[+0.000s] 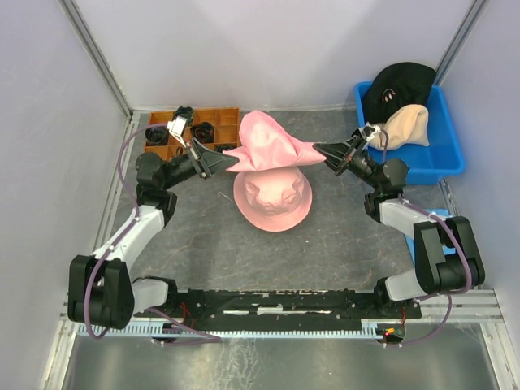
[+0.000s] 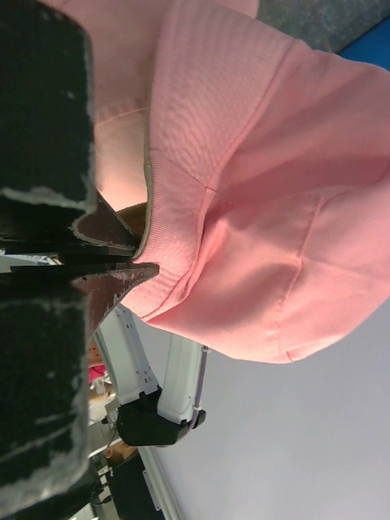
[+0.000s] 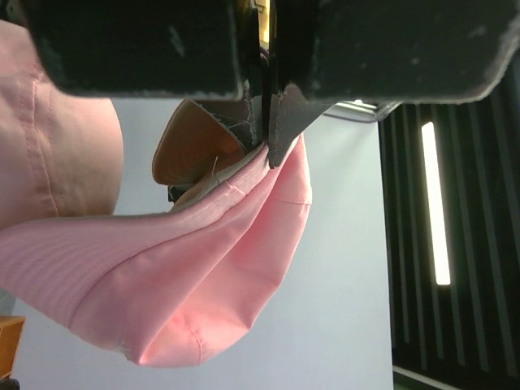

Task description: Stack the hats

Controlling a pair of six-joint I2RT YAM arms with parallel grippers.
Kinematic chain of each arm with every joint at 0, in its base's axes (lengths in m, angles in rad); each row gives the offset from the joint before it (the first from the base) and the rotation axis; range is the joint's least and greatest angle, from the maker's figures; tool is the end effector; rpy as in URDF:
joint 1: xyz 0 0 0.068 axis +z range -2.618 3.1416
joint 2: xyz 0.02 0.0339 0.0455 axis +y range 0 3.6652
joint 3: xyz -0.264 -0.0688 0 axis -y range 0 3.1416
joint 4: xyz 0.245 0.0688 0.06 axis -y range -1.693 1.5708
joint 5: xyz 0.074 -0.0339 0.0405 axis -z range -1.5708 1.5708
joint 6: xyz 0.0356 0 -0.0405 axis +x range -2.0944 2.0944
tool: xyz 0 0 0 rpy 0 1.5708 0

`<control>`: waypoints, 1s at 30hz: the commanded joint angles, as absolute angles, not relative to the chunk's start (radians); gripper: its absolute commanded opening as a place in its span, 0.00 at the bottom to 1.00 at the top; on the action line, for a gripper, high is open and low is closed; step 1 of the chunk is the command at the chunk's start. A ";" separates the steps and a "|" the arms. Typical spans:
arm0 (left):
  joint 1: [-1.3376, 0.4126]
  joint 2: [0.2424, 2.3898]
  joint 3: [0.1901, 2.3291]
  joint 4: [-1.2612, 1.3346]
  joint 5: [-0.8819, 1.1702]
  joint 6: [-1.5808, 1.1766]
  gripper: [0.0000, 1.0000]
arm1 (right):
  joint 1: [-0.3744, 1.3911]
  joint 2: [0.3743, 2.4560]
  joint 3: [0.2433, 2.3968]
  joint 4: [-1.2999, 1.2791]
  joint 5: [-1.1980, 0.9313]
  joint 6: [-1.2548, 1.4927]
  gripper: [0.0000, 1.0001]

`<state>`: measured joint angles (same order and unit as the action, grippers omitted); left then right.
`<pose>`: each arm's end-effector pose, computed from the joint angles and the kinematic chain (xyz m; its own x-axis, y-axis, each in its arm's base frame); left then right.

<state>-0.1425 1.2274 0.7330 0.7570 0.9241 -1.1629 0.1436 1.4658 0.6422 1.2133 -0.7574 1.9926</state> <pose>0.2607 -0.0661 0.3234 -0.6769 -0.4617 -0.5733 0.5725 0.1593 -0.8043 0.2887 0.0665 0.2750 -0.8227 0.5509 0.1406 -0.0430 -0.3068 0.9508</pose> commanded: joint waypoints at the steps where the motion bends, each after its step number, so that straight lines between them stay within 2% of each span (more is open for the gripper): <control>1: -0.110 1.192 0.653 0.827 0.947 -1.127 0.03 | 0.121 1.444 0.610 1.318 -0.740 1.992 0.00; 4: -0.108 1.160 0.633 0.798 0.948 -1.109 0.03 | 0.121 1.446 0.600 1.344 -0.741 2.009 0.00; 7: -0.109 1.132 0.629 0.687 0.949 -1.032 0.03 | 0.121 1.403 0.591 1.239 -0.780 1.954 0.00; 15: -0.107 1.120 0.574 0.653 0.962 -1.010 0.03 | 0.121 1.359 0.504 1.115 -0.812 1.886 0.00; 19: -0.102 1.115 0.572 0.606 0.970 -1.002 0.03 | 0.121 1.301 0.488 0.954 -0.824 1.834 0.00; 26: -0.074 1.165 0.685 0.538 0.992 -1.055 0.03 | 0.110 1.273 0.513 0.891 -0.826 1.988 0.00; 30: -0.057 1.202 0.744 0.477 0.997 -1.073 0.03 | 0.097 1.217 0.570 0.689 -0.840 1.938 0.00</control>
